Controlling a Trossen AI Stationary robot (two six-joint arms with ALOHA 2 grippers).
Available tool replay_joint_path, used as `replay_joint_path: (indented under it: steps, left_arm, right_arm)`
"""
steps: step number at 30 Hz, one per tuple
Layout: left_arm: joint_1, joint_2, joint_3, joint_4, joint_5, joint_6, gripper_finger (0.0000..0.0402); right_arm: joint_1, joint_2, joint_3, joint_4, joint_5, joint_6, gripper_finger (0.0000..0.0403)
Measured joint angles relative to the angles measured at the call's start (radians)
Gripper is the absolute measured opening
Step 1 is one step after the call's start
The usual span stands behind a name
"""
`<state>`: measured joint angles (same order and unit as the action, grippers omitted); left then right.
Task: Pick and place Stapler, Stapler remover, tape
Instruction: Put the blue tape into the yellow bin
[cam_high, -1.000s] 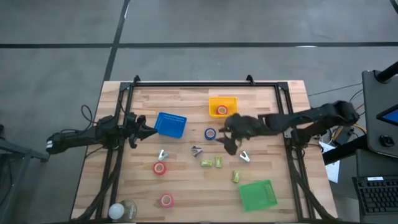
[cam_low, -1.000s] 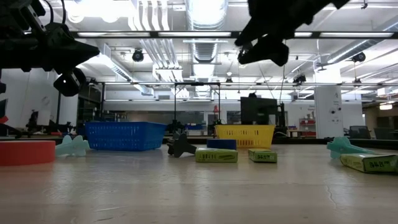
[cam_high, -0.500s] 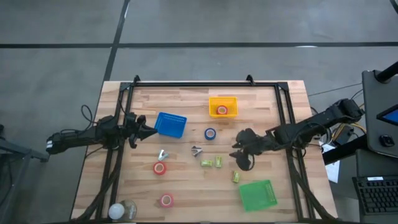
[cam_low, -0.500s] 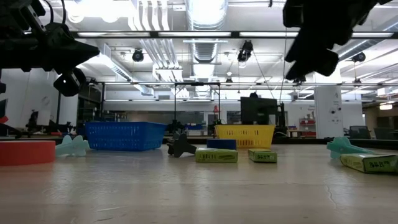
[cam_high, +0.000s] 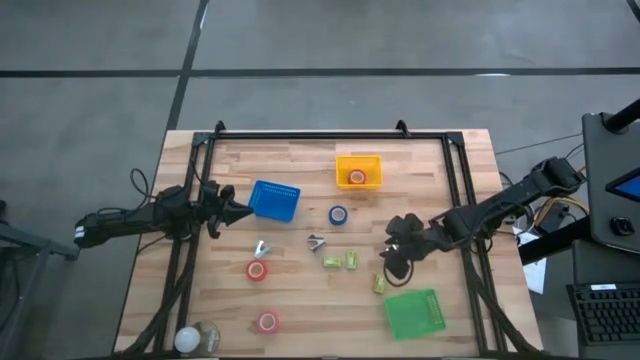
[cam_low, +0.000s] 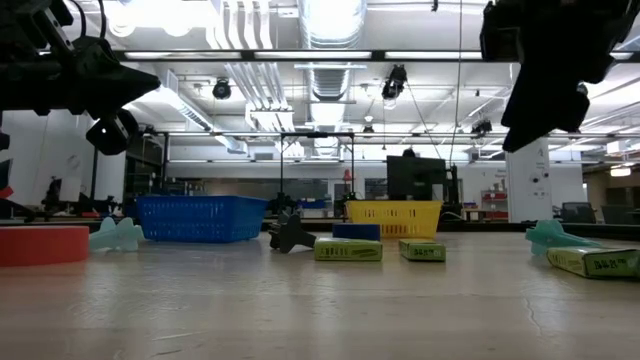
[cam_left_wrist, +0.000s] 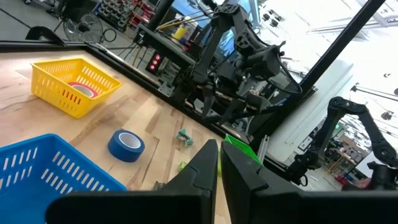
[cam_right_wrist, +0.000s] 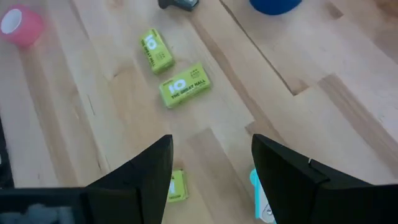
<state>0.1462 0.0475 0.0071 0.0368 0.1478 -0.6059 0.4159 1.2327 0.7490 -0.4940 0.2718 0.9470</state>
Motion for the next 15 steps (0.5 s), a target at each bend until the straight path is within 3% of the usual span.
replay_joint_path:
  steps: [8, 15]
  left_arm:
    - [0.000, 0.000, 0.000, 0.000, 0.000, 0.000, 0.0023]
    - [0.000, 0.000, 0.000, 0.000, 0.000, 0.000, 0.0023]
  right_arm:
    - [-0.116, 0.060, 0.042, 0.018, 0.021, -0.120, 0.0214]
    - [-0.219, 0.232, 0.149, 0.101, -0.042, -0.443, 0.0214]
